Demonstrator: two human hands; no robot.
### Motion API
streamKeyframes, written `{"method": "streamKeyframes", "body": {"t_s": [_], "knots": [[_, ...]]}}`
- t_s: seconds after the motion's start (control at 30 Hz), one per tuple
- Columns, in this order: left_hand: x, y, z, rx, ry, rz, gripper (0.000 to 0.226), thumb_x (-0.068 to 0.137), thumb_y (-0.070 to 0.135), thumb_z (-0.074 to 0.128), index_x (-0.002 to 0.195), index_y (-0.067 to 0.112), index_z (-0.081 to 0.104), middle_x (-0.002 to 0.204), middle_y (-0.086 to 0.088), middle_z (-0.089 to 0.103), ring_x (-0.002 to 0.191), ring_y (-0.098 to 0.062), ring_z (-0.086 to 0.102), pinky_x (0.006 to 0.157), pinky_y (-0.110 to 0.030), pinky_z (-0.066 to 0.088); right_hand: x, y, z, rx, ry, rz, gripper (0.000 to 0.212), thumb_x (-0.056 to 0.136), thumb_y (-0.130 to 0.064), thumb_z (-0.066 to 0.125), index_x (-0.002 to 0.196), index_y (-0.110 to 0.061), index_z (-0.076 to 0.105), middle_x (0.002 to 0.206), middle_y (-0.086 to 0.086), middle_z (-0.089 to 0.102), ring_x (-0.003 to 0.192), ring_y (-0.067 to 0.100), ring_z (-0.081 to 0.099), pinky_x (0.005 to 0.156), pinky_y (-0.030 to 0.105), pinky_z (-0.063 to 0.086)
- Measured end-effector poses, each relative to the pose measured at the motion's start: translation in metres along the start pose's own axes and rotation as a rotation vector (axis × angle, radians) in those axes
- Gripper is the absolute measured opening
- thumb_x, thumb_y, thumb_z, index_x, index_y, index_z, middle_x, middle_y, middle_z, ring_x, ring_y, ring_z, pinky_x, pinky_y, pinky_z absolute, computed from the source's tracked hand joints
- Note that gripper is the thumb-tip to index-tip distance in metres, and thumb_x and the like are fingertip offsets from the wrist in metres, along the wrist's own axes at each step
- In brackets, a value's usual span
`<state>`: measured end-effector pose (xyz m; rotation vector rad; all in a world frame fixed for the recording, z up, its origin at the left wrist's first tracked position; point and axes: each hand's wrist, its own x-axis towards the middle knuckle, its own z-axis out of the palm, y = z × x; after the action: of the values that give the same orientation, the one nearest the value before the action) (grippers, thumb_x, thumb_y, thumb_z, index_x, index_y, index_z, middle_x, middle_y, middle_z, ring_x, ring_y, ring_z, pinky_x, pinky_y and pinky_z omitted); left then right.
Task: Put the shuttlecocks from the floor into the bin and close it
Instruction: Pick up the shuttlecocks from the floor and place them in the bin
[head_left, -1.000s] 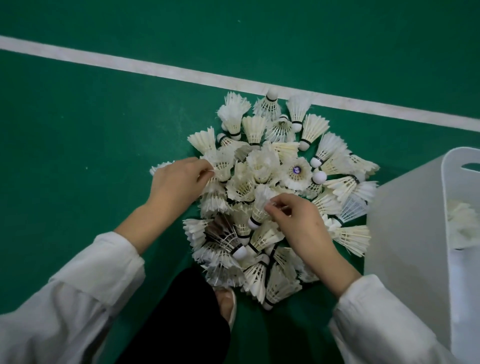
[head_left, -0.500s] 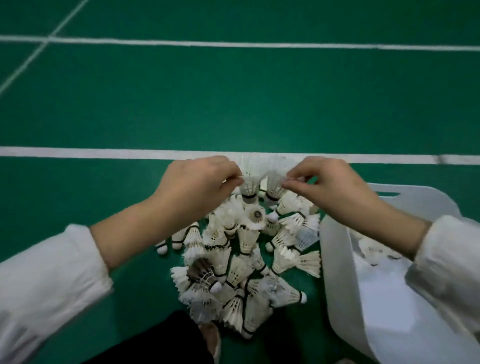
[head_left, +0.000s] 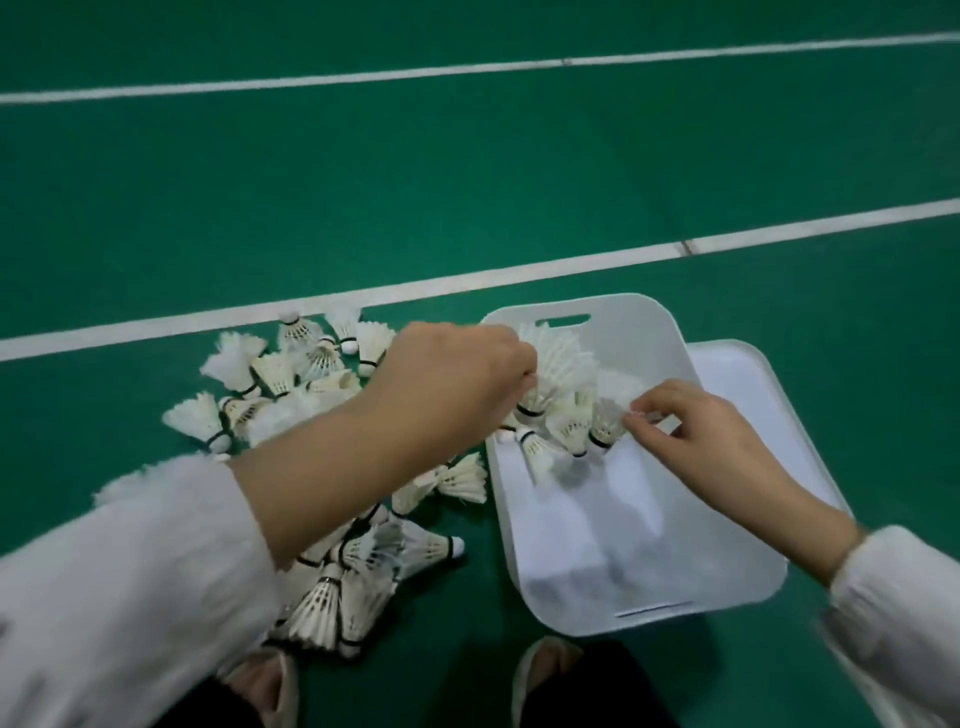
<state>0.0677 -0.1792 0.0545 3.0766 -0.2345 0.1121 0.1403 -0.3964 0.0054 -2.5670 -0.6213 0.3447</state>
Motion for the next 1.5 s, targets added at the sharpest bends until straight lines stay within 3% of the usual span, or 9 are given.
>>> {"method": "streamKeyframes", "body": {"t_s": [0.17, 0.4, 0.67, 0.83, 0.93, 1.03, 1.17, 1.33, 1.5], "knots": [[-0.006, 0.043, 0.065, -0.204, -0.102, -0.242, 0.030, 0.097, 0.040, 0.034, 0.108, 0.029, 0.060, 0.110, 0.009, 0.060, 0.099, -0.018, 0.059, 0.073, -0.031, 0.046, 0.004, 0.050, 0.032, -0.173, -0.073, 0.049, 0.020, 0.092, -0.023, 0.053, 0.096, -0.012, 0.069, 0.097, 0.002, 0.062, 0.090, 0.020, 0.057, 0.077, 0.028, 0.041], [-0.011, 0.054, 0.097, -0.267, -0.102, -0.392, 0.029, 0.096, 0.043, 0.036, 0.107, 0.032, 0.060, 0.106, 0.012, 0.061, 0.093, -0.013, 0.058, 0.066, -0.026, 0.040, 0.040, 0.079, 0.066, -0.394, -0.153, 0.030, 0.025, 0.094, -0.019, 0.044, 0.093, -0.005, 0.065, 0.097, 0.015, 0.061, 0.093, 0.035, 0.058, 0.074, 0.036, 0.043], [-0.011, 0.052, 0.101, -0.323, -0.118, -0.459, 0.026, 0.094, 0.043, 0.041, 0.101, 0.031, 0.062, 0.102, 0.013, 0.063, 0.089, -0.011, 0.058, 0.063, -0.025, 0.034, 0.067, 0.090, 0.100, -0.249, -0.314, 0.148, 0.019, 0.086, -0.013, 0.054, 0.099, -0.008, 0.068, 0.111, 0.017, 0.062, 0.102, 0.033, 0.059, 0.084, 0.033, 0.045], [-0.012, 0.053, 0.099, -0.341, -0.114, -0.470, 0.026, 0.094, 0.043, 0.041, 0.102, 0.032, 0.063, 0.100, 0.013, 0.063, 0.085, -0.010, 0.057, 0.064, -0.024, 0.035, 0.058, 0.075, 0.079, -0.324, -0.321, 0.119, 0.037, 0.087, -0.022, 0.060, 0.123, -0.016, 0.056, 0.127, 0.009, 0.050, 0.113, 0.032, 0.052, 0.094, 0.036, 0.042], [-0.012, 0.053, 0.098, -0.344, -0.121, -0.470, 0.025, 0.094, 0.043, 0.041, 0.103, 0.033, 0.062, 0.100, 0.013, 0.062, 0.086, -0.010, 0.057, 0.063, -0.024, 0.035, 0.041, 0.050, 0.048, -0.148, -0.132, -0.022, 0.041, 0.088, -0.022, 0.061, 0.127, -0.022, 0.049, 0.118, 0.001, 0.053, 0.101, 0.023, 0.057, 0.087, 0.036, 0.047], [-0.012, 0.053, 0.097, -0.347, -0.121, -0.447, 0.026, 0.094, 0.044, 0.041, 0.105, 0.034, 0.063, 0.100, 0.012, 0.063, 0.089, -0.011, 0.058, 0.066, -0.026, 0.041, 0.024, 0.018, 0.026, 0.092, -0.237, -0.137, 0.051, 0.086, -0.027, 0.064, 0.131, -0.036, 0.042, 0.096, -0.010, 0.056, 0.079, 0.013, 0.059, 0.074, 0.026, 0.047], [-0.018, 0.055, 0.094, -0.372, -0.077, -0.433, 0.029, 0.093, 0.048, 0.039, 0.108, 0.033, 0.060, 0.097, 0.011, 0.063, 0.087, -0.013, 0.059, 0.065, -0.027, 0.041, 0.025, 0.011, 0.043, -0.066, -0.314, -0.203, 0.019, 0.088, -0.032, 0.060, 0.104, -0.023, 0.065, 0.087, -0.010, 0.053, 0.086, 0.015, 0.057, 0.075, 0.026, 0.043], [-0.035, 0.048, 0.084, -0.635, 0.000, -0.511, 0.037, 0.087, 0.055, 0.036, 0.103, 0.024, 0.047, 0.082, 0.007, 0.058, 0.070, -0.014, 0.056, 0.061, -0.034, 0.047, 0.035, 0.030, 0.067, -0.116, -0.215, -0.028, 0.020, 0.090, -0.030, 0.057, 0.098, -0.017, 0.070, 0.096, -0.001, 0.067, 0.082, 0.014, 0.054, 0.070, 0.025, 0.036], [-0.054, 0.040, 0.089, -0.683, 0.072, -0.555, 0.014, 0.086, 0.025, 0.055, 0.095, 0.021, 0.045, 0.087, 0.008, 0.052, 0.073, -0.007, 0.047, 0.061, -0.013, 0.037, 0.049, 0.024, 0.105, -0.098, -0.196, -0.023, 0.023, 0.090, -0.032, 0.055, 0.098, -0.016, 0.070, 0.100, 0.002, 0.070, 0.095, 0.022, 0.062, 0.077, 0.032, 0.048]]}}
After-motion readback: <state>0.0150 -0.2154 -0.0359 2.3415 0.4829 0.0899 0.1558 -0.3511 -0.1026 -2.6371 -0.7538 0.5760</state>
